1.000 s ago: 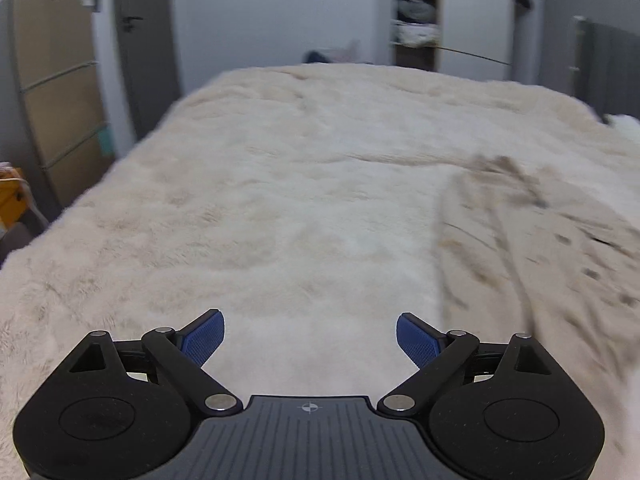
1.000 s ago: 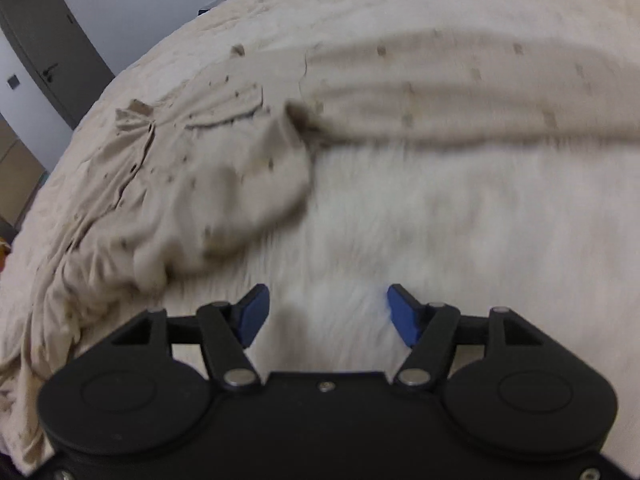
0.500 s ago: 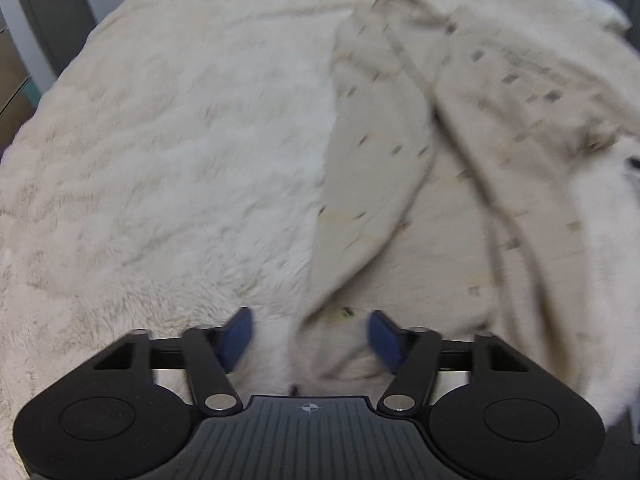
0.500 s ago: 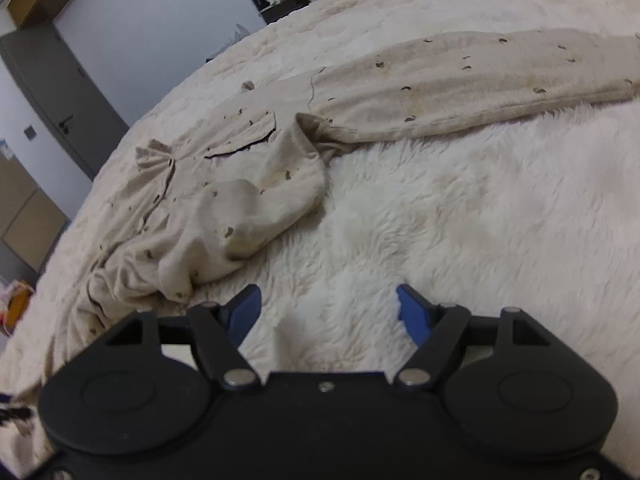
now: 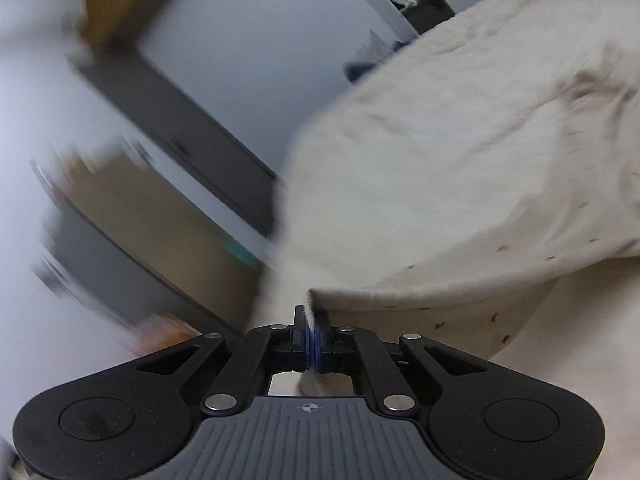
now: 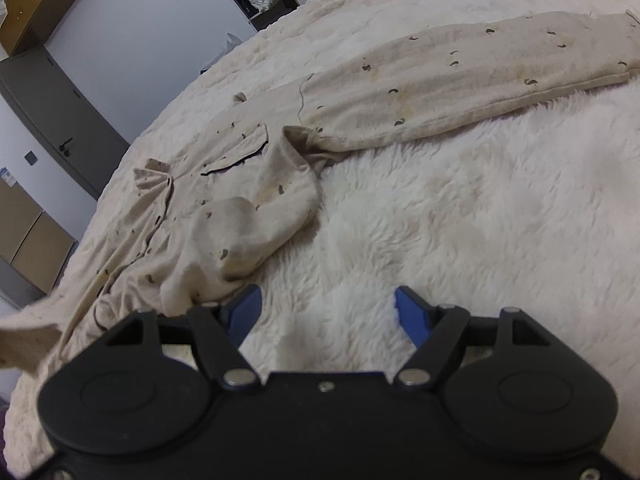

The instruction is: Fold clothes

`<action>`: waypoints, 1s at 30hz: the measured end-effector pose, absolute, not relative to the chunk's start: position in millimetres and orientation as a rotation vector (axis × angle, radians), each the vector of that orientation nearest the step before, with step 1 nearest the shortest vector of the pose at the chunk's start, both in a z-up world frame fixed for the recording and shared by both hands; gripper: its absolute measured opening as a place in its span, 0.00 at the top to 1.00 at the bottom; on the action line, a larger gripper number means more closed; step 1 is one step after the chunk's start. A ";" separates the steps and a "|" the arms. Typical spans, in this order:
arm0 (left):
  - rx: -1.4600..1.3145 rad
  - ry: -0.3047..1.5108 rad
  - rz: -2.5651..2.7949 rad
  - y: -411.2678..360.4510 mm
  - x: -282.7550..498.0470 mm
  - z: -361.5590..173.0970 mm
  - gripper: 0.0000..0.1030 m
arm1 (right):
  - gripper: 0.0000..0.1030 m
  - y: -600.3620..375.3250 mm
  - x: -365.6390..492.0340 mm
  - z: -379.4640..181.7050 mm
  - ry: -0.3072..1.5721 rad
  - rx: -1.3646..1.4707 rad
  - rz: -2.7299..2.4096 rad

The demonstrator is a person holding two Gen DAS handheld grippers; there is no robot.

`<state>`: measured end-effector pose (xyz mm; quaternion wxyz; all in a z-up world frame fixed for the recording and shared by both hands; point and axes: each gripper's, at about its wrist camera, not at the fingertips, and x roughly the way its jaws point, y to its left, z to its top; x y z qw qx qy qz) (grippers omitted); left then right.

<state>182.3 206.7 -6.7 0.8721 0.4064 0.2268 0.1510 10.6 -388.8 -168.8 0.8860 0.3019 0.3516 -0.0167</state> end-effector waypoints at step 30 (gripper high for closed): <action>-0.766 0.785 0.294 432.4 158.2 -132.9 0.54 | 0.30 -387.2 16.7 -173.2 0.738 0.607 -0.042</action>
